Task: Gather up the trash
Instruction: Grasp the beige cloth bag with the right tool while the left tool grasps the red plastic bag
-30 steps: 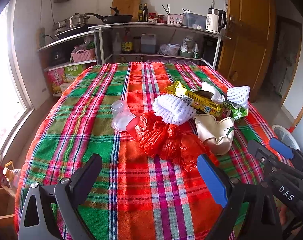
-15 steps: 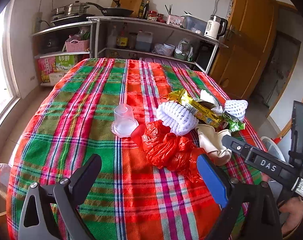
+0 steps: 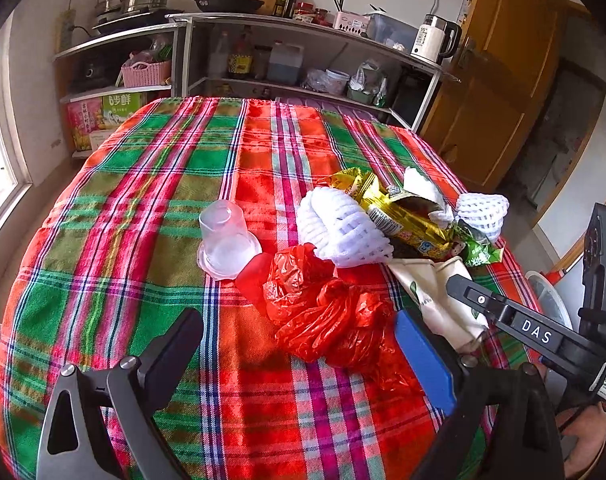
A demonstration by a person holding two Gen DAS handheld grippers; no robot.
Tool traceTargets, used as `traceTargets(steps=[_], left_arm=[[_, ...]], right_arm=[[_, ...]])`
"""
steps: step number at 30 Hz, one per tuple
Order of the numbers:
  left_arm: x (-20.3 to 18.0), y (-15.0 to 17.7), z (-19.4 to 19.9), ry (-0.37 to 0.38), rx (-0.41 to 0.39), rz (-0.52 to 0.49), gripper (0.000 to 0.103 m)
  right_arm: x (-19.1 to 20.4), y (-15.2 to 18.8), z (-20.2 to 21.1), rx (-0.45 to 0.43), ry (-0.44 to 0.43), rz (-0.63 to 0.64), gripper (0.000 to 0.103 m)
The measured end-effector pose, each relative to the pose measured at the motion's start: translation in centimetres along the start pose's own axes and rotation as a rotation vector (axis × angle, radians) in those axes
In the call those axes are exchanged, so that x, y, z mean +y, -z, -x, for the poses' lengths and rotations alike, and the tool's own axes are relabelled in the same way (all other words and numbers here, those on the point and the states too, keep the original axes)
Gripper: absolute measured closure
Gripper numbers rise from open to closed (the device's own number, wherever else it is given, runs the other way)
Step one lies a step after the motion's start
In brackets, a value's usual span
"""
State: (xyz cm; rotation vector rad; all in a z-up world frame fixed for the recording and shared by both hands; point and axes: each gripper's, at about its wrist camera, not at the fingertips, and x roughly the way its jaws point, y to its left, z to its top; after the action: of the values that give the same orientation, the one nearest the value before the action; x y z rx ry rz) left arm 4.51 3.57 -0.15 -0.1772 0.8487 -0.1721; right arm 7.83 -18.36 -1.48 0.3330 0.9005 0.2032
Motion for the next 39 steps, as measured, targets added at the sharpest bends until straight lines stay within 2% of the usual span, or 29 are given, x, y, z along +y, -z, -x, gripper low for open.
traceTargets(steps=[13, 18, 33, 39], left_arm=[[-0.6, -0.6, -2.0, 0.014, 0.029, 0.028, 0.006], [-1.2, -0.8, -2.1, 0.042, 0.022, 0.014, 0.028], [-1.8, -0.7, -1.4, 0.036, -0.011, -0.015, 0.038], [-2.1, -0.4, -0.3, 0.033, -0.020, -0.034, 0.039]], right_arm=[[-0.2, 0.2, 0.5, -0.022, 0.026, 0.031, 0.087], [-0.8, 0.3, 0.6, -0.020, 0.028, 0.016, 0.087], [-0.9, 0.3, 0.9, -0.030, 0.033, 0.016, 0.087], [-0.6, 0.6, 1.9, -0.048, 0.038, 0.033, 0.088]])
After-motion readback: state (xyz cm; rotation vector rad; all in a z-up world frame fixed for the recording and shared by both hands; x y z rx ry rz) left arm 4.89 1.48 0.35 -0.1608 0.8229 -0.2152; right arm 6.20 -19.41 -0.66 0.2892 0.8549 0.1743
